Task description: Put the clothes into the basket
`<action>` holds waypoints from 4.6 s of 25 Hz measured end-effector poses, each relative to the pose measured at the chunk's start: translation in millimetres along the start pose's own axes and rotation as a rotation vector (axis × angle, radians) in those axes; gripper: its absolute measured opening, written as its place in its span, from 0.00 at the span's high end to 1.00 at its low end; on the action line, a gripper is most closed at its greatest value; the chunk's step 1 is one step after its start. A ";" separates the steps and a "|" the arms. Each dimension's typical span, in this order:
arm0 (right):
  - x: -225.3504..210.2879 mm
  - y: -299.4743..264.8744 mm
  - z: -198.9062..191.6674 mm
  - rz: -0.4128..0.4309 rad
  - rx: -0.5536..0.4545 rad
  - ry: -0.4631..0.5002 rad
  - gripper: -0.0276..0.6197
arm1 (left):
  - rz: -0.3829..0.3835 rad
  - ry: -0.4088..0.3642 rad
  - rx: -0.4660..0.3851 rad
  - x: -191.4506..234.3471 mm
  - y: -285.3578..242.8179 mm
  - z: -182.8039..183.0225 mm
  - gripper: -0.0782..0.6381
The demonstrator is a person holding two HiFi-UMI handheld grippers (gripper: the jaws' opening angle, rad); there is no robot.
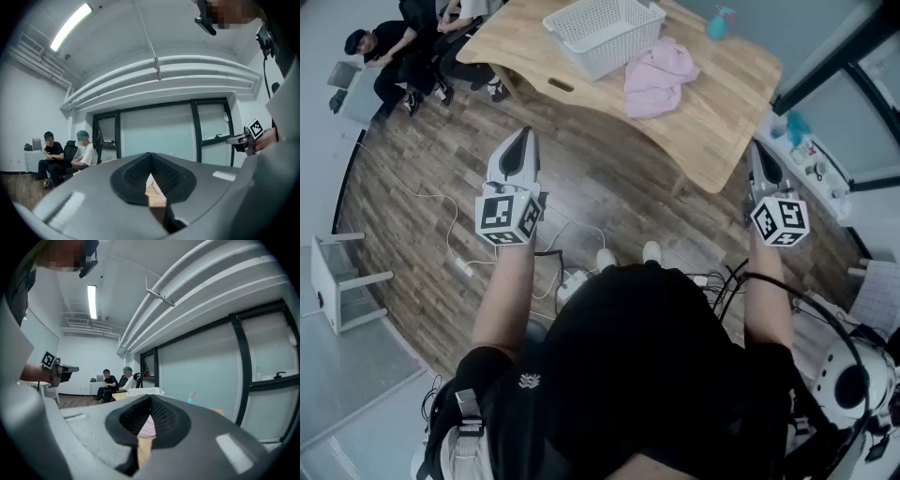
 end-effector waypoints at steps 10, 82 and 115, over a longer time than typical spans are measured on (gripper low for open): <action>-30.8 -16.3 -7.3 0.058 -0.004 0.012 0.95 | 0.032 -0.013 -0.004 -35.4 -19.8 5.5 0.88; -81.7 -461.8 35.1 -0.164 0.183 -0.100 0.95 | -0.208 -0.009 0.067 211.4 -500.7 23.8 0.88; -85.6 -554.4 -102.8 -0.082 0.511 -0.207 0.18 | -0.157 -0.024 0.192 210.6 -539.5 -16.7 0.88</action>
Point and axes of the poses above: the fingertips, and each gripper's own axes: y backward along the fingers, x to its left, z out of its top, the point moved 6 cm from there along y, backward along the fingers, and after that the axes turned 13 degrees about x, right-handed, at the moved point
